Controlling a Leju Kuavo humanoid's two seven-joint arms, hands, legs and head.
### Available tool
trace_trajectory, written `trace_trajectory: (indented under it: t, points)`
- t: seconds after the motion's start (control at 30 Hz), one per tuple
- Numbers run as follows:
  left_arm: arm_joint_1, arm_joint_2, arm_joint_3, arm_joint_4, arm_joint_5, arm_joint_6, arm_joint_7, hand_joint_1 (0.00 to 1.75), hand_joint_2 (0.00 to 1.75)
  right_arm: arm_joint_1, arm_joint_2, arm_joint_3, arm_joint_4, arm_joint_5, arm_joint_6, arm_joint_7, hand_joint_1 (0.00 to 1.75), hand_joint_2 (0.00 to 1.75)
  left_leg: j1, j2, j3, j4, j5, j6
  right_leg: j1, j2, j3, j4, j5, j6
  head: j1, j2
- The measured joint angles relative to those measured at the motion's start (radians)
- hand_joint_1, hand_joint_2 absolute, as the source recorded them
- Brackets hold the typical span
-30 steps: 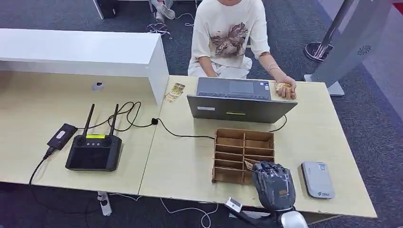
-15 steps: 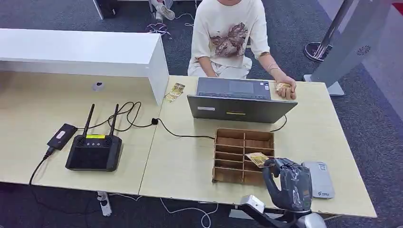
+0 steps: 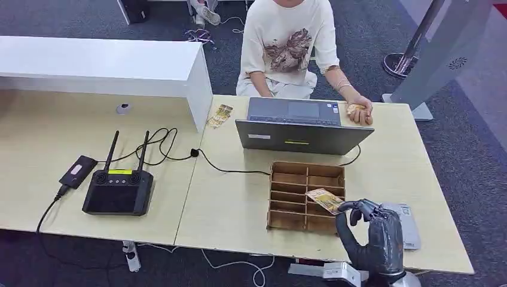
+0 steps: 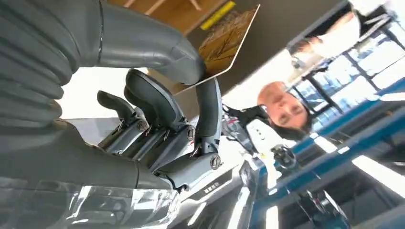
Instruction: Pass the card to the sensor for recognition and then transmit it.
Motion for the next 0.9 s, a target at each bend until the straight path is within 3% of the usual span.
trace_trajectory:
  t: [0.43, 0.9]
  points:
    - [0.000, 0.000, 0.000, 0.000, -0.010, -0.003, 0.005, 0.00, 0.00, -0.021, 0.007, 0.045, -0.112, 0.018, -0.037, -0.018, 1.75, 1.75, 0.000, 0.000, 0.000, 0.000, 0.000, 0.000, 0.000, 0.000, 0.000, 0.000, 0.000, 0.000, 0.000, 0.000]
    - [-0.001, 0.003, 0.000, 0.000, -0.027, -0.015, 0.007, 0.00, 0.00, -0.128, -0.040, 0.148, -0.145, 0.207, -0.130, 0.096, 1.75, 1.75, 0.000, 0.000, 0.000, 0.000, 0.000, 0.000, 0.000, 0.000, 0.000, 0.000, 0.000, 0.000, 0.000, 0.000]
